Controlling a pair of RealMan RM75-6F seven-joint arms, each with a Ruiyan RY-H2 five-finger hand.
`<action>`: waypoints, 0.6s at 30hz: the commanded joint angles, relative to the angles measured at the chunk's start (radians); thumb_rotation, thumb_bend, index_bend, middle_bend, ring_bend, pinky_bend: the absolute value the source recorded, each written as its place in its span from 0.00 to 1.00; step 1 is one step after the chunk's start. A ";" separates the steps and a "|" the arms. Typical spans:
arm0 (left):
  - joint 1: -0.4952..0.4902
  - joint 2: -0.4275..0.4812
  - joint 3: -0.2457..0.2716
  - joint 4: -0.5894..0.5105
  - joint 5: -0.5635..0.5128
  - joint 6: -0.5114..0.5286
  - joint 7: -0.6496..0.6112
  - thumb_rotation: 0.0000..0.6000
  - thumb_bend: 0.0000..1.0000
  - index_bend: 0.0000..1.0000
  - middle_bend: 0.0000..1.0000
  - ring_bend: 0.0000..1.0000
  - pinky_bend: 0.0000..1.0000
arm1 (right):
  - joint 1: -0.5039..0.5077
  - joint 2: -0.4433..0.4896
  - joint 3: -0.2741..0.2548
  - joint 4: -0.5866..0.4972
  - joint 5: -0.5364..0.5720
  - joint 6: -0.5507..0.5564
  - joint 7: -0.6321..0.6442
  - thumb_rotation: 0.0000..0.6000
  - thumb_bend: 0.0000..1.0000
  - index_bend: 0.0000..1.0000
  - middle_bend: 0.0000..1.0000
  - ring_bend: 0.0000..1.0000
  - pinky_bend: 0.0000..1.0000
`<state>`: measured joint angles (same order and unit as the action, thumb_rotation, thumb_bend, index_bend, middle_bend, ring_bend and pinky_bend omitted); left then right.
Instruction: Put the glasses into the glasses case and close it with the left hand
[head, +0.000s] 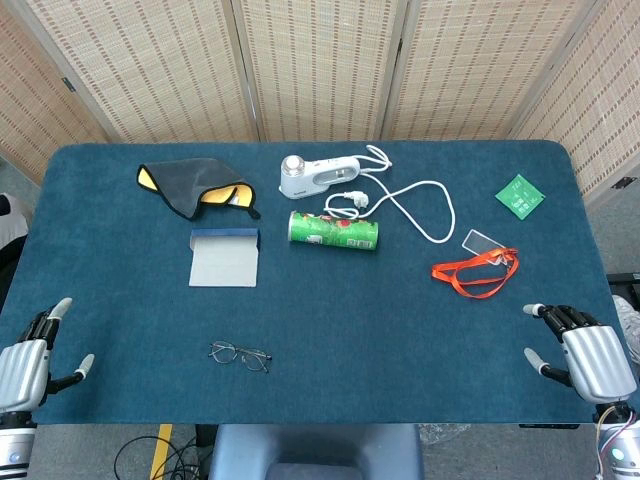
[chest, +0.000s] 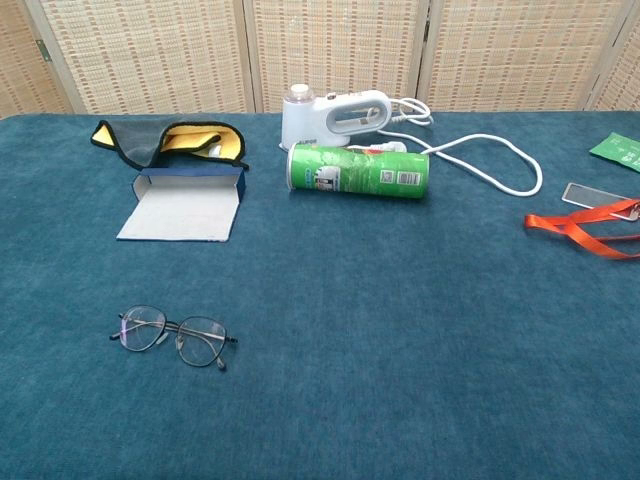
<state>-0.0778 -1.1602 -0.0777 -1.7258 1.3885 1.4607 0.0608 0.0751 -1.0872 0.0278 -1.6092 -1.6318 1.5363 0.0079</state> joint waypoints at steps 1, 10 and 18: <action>-0.005 -0.002 -0.001 0.003 -0.004 -0.009 0.005 1.00 0.33 0.11 0.16 0.15 0.31 | 0.002 0.001 0.000 -0.001 -0.001 -0.002 -0.002 1.00 0.23 0.30 0.38 0.36 0.44; -0.094 -0.030 -0.046 0.067 0.028 -0.075 -0.009 1.00 0.33 0.13 0.16 0.15 0.31 | 0.012 0.010 0.002 -0.008 -0.007 -0.011 -0.006 1.00 0.23 0.30 0.38 0.36 0.44; -0.299 -0.093 -0.135 0.183 0.037 -0.266 -0.049 1.00 0.33 0.10 0.16 0.15 0.31 | 0.021 0.018 -0.010 -0.025 -0.012 -0.036 -0.018 1.00 0.23 0.30 0.38 0.36 0.44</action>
<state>-0.3115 -1.2265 -0.1773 -1.5858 1.4268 1.2617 0.0267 0.0957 -1.0705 0.0195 -1.6334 -1.6430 1.5014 -0.0097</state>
